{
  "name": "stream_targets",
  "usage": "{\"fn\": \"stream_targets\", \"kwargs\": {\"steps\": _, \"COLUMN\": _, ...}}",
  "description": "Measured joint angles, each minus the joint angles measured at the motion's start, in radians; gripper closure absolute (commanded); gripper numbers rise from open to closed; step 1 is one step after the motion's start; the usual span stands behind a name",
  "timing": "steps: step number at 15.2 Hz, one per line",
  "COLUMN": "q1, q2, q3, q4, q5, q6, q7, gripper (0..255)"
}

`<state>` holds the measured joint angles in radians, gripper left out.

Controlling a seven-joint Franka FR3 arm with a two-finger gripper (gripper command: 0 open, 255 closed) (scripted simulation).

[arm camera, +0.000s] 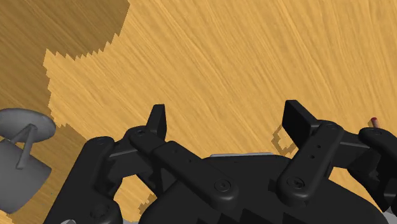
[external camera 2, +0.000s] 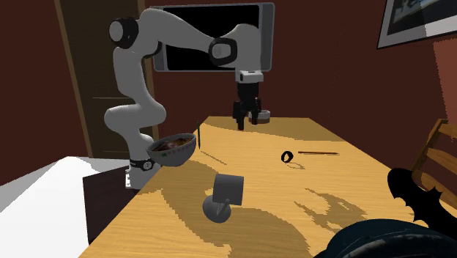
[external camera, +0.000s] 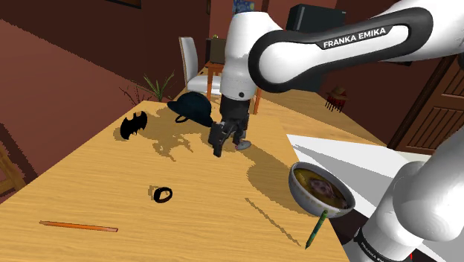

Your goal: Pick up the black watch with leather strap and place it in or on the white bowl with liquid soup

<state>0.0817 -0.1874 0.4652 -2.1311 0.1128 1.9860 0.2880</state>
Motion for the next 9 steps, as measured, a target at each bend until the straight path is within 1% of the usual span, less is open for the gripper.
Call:
{"fn": "stream_targets", "kwargs": {"steps": 4, "q1": 0.017, "q2": 0.139, "q3": 0.051, "q4": 0.084, "q5": -0.069, "q6": 0.033, "q7": 0.09, "gripper": 0}}
{"fn": "stream_targets", "kwargs": {"steps": 7, "q1": 0.045, "q2": 0.269, "q3": 0.08, "q4": 0.174, "q5": -0.144, "q6": 0.048, "q7": 0.17, "gripper": 0}}
{"fn": "stream_targets", "kwargs": {"steps": 9, "q1": 0.067, "q2": 0.354, "q3": 0.085, "q4": 0.231, "q5": -0.195, "q6": 0.057, "q7": 0.213, "gripper": 0}}
